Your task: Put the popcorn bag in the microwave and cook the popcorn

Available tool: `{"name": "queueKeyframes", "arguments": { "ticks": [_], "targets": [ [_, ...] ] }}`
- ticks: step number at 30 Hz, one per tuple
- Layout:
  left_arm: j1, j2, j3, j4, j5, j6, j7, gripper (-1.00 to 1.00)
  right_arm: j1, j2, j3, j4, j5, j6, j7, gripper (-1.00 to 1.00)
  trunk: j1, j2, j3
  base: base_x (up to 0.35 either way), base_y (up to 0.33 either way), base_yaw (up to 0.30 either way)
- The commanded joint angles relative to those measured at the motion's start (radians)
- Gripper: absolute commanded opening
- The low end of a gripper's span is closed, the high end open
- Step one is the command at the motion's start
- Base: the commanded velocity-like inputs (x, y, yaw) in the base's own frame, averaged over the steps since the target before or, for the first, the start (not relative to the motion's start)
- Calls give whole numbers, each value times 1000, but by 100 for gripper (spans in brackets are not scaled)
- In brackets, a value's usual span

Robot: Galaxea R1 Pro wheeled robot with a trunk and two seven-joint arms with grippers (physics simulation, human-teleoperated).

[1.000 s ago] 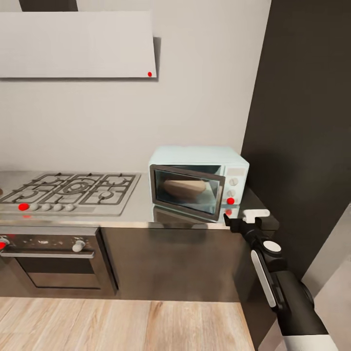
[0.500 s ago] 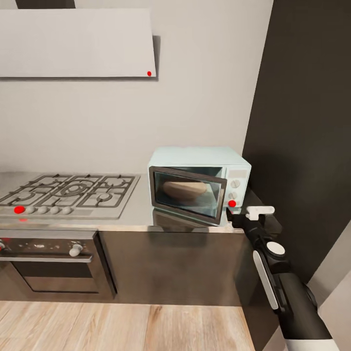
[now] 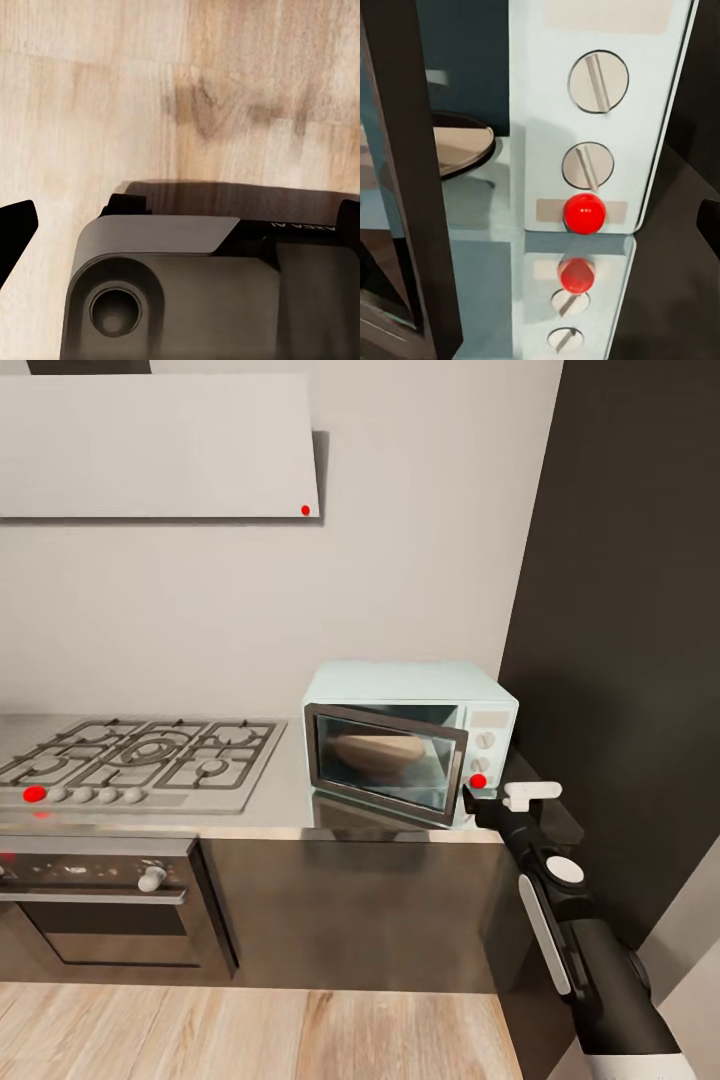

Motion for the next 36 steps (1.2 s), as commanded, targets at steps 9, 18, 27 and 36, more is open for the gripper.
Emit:
{"name": "queueKeyframes", "arguments": {
  "ticks": [9,18,27,36],
  "targets": [
    [-1,0,10,1,3,-4,0,100,3,-1,2,-2,-2,6,-2,100,0,-1,-1,0,-82,0],
    [0,1,8,1,2,-4,0,100,3,-3,2,-2,-2,6,-2,100,0,-1,-1,27,-66,0],
    [0,1,8,1,2,-4,0,100,2,-4,0,-2,-3,6,14,100,0,-1,-1,107,-1,0],
    [0,0,7,2,1,-4,0,100,2,-4,1,-2,-4,7,16,100,0,-1,-1,136,-41,0]
  ]
}}
